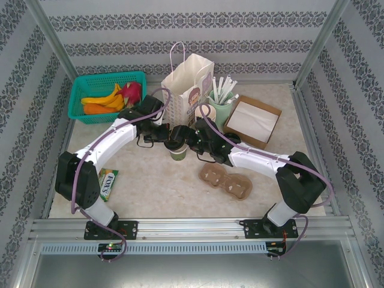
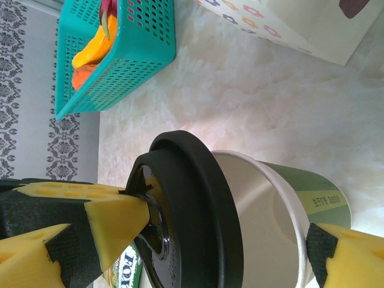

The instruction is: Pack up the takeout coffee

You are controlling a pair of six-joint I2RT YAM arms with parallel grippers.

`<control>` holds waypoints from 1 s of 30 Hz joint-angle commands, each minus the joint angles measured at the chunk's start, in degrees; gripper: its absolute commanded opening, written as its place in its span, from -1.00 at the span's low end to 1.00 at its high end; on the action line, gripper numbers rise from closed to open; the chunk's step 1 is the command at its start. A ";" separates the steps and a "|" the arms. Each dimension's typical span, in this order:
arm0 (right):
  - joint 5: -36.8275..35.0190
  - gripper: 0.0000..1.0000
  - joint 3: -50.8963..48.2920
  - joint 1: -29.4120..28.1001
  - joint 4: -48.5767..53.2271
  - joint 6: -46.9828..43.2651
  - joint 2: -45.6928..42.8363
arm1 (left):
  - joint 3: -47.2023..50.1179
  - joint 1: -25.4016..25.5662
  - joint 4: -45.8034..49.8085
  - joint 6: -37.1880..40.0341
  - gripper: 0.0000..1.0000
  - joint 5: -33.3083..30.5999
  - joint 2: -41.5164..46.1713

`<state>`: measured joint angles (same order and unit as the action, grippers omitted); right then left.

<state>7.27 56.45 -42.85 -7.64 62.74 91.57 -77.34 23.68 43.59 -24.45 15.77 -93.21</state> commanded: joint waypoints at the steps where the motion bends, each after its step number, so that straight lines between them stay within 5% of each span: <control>1: 1.32 0.95 -0.59 0.66 -2.03 0.85 1.11 | -0.09 0.94 -0.83 1.25 -1.00 0.10 -1.01; 19: 2.05 0.95 -1.26 0.65 -3.93 1.60 1.90 | 3.68 3.52 -3.39 0.52 -1.00 0.78 -5.05; 30: -0.34 0.89 -5.28 2.04 -1.79 -1.76 -3.83 | 2.59 4.36 -1.25 1.71 -1.00 -4.68 -6.37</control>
<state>8.23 52.88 -41.65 -10.11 62.63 90.98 -76.42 26.92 39.55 -24.25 13.52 -95.83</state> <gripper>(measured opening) 0.952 0.051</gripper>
